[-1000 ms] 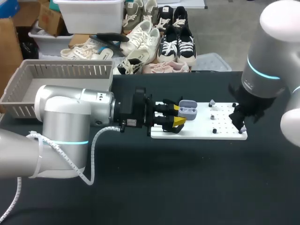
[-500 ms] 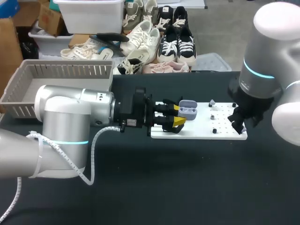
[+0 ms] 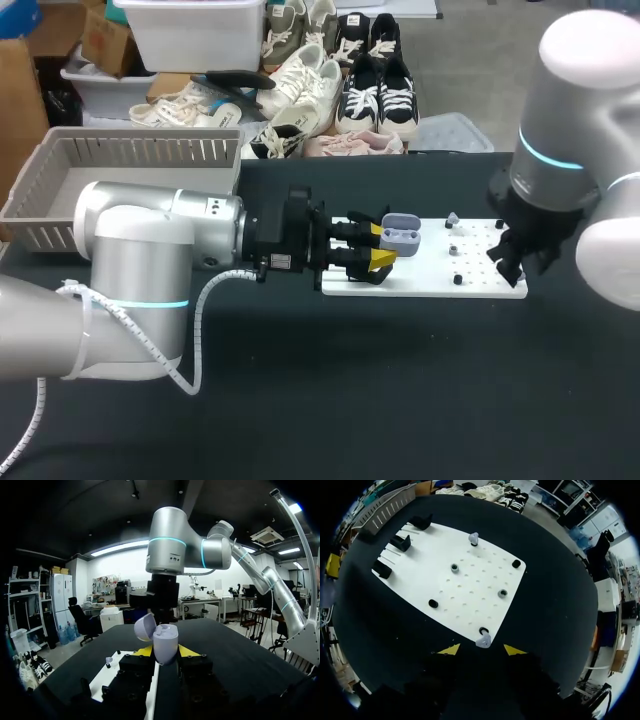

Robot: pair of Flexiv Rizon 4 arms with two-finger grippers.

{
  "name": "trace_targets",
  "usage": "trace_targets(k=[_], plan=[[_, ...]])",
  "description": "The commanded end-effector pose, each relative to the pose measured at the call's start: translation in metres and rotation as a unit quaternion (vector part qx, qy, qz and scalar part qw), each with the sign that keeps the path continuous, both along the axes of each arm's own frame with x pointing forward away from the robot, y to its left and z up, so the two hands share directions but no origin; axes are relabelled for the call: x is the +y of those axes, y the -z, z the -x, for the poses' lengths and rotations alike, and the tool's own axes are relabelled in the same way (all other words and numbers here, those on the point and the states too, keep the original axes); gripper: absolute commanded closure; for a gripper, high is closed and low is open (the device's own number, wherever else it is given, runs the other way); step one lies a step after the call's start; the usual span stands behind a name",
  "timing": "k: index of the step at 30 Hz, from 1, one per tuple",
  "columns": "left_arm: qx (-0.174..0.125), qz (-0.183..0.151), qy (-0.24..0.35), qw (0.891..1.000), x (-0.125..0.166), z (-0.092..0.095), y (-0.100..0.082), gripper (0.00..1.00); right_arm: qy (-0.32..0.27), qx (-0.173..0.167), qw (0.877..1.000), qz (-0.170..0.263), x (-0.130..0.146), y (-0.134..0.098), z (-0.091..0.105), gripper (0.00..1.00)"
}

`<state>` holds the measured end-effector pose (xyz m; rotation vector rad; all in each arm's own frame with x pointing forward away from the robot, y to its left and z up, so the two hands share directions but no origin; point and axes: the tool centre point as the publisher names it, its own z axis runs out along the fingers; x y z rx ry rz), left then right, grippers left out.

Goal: Pick up each earbud case from the left stands, insert the matching earbuds, close the lid, and place the case in the box.

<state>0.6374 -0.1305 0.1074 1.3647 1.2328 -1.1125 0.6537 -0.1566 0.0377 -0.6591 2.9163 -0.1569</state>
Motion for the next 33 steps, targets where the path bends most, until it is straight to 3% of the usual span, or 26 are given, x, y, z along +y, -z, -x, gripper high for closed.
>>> trace_targets(k=[1, 33], plan=[[-0.001, 0.001, -0.003, 1.0, 0.0, 0.002, 0.001, 1.0, -0.001, 0.0, 1.0, 0.002, 0.002, 0.004, -0.002, 0.53], [-0.001, 0.001, -0.003, 1.0, 0.0, 0.002, 0.001, 1.0, 0.002, 0.0, 1.0, 0.007, -0.002, 0.015, -0.005, 0.66]])
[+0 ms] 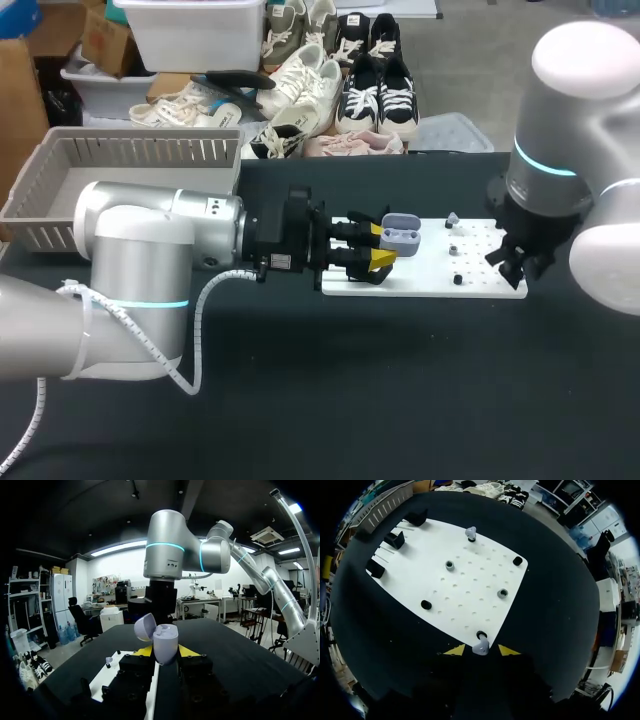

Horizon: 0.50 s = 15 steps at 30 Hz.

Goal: Pick up each earbud case from the left stands, insert the matching earbuds, close the lid, and place the case in the box.

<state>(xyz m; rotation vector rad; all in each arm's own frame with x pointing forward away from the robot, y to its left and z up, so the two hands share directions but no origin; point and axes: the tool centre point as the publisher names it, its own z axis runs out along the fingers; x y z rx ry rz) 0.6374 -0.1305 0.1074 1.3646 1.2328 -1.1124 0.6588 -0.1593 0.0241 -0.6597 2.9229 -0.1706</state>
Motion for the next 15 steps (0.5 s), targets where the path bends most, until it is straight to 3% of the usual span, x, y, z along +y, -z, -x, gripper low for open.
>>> trace_targets(k=[1, 15], plan=[[-0.001, 0.001, -0.003, 1.0, -0.0004, 0.0017, 0.0005, 1.0, 0.001, -0.003, 1.0, 0.002, 0.001, 0.0022, 0.0002, 0.66], [-0.001, 0.001, -0.003, 1.0, -0.0004, 0.0017, 0.0005, 1.0, 0.004, -0.002, 1.0, 0.005, 0.0013, 0.005, -0.0014, 0.71]])
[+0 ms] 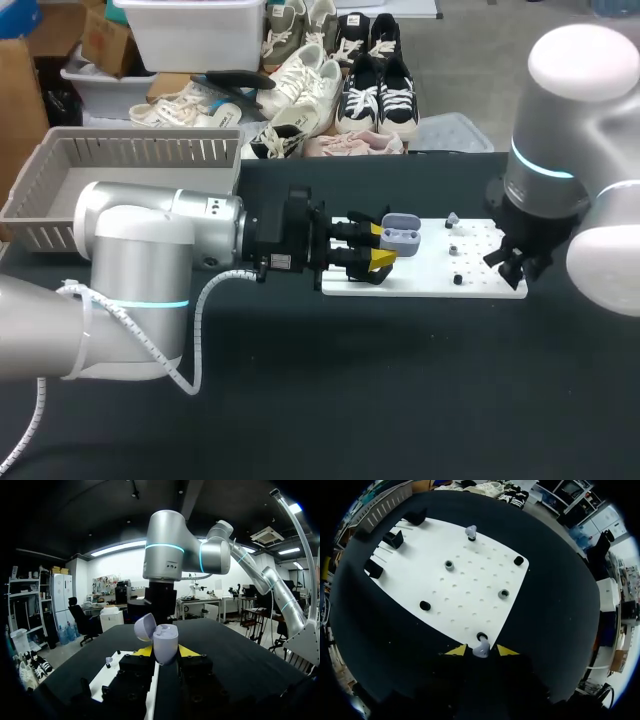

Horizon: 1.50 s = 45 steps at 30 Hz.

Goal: Pick up each earbud case from the left stands, insert the matching earbuds, close the lid, and place the case in the box.

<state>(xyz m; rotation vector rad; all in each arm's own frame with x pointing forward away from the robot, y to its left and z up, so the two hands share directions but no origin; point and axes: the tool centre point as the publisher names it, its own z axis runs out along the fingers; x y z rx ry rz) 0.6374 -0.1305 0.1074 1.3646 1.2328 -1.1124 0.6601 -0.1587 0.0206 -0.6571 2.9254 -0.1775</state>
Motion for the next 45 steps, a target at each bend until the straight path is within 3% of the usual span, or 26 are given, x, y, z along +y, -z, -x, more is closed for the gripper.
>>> trace_targets(k=[1, 7, 11, 31, 38, 45], plan=[[-0.001, 0.001, -0.003, 1.0, 0.0, 0.002, 0.001, 1.0, 0.003, -0.002, 1.0, 0.003, 0.001, 0.002, 0.0, 0.72], [-0.001, 0.001, -0.003, 1.0, 0.0, 0.002, 0.001, 1.0, 0.003, -0.001, 1.0, 0.003, 0.0, 0.003, 0.0, 0.82], [-0.001, 0.001, -0.003, 1.0, 0.0, 0.002, 0.001, 1.0, 0.003, -0.001, 1.0, 0.003, 0.0, 0.003, 0.0, 1.0], [-0.001, 0.001, -0.003, 1.0, 0.0, 0.002, 0.001, 1.0, 0.005, -0.013, 1.0, 0.001, -0.001, -0.01, 0.006, 1.0], [-0.001, 0.001, -0.003, 1.0, 0.0, 0.002, 0.001, 1.0, 0.018, -0.031, 0.999, 0.011, 0.001, -0.029, 0.013, 1.0], [-0.001, 0.001, -0.003, 1.0, 0.0, 0.002, 0.001, 1.0, 0.063, -0.024, 0.998, 0.017, 0.008, -0.048, 0.024, 1.0]])
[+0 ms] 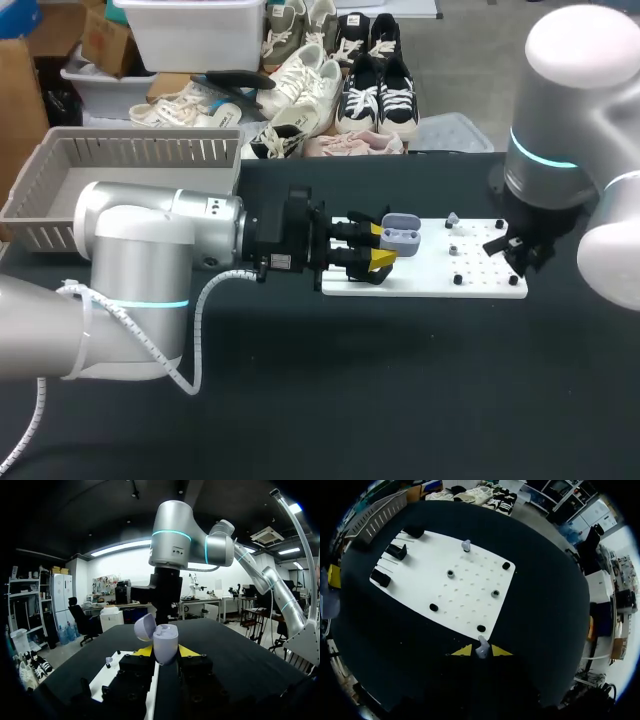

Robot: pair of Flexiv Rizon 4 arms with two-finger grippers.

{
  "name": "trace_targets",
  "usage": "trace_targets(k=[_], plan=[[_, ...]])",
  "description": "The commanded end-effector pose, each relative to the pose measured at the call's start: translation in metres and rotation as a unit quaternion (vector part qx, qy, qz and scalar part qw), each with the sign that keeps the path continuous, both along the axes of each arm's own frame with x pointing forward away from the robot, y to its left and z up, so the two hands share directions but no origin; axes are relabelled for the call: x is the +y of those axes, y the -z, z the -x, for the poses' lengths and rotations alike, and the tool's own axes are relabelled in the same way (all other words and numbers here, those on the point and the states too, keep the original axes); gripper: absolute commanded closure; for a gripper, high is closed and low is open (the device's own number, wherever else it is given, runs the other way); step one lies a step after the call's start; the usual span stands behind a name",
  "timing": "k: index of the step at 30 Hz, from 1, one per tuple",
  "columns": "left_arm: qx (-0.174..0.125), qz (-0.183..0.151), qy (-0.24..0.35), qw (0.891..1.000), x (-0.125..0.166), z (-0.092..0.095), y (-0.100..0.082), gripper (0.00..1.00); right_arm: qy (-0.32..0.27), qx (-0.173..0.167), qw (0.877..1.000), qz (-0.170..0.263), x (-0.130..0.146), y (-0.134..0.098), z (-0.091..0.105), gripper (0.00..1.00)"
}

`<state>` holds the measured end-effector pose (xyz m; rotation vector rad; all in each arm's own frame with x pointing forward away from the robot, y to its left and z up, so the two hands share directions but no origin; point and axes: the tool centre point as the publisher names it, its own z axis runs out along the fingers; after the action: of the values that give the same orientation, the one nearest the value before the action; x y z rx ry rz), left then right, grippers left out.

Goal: Pick up each earbud case from the left stands, insert the matching earbuds, close the lid, and place the case in the box.

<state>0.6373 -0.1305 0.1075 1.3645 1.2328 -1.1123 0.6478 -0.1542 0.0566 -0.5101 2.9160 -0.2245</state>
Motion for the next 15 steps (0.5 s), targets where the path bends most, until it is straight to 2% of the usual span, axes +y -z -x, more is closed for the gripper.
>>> trace_targets(k=[1, 8, 11, 15], plan=[[-0.001, 0.001, -0.003, 1.0, 0.0, 0.002, 0.001, 1.0, 0.023, 0.003, 1.0, 0.019, 0.005, -0.014, 0.013, 1.0], [-0.001, 0.001, -0.003, 1.0, 0.0, 0.002, 0.001, 1.0, 0.052, 0.011, 0.998, 0.017, 0.02, -0.027, 0.026, 1.0], [-0.001, 0.001, -0.003, 1.0, 0.0, 0.002, 0.001, 1.0, 0.065, 0.009, 0.998, -0.001, 0.028, -0.032, 0.035, 1.0], [-0.001, 0.001, -0.003, 1.0, 0.0, 0.002, 0.001, 1.0, 0.065, 0.009, 0.998, -0.001, 0.028, -0.032, 0.035, 1.0]])
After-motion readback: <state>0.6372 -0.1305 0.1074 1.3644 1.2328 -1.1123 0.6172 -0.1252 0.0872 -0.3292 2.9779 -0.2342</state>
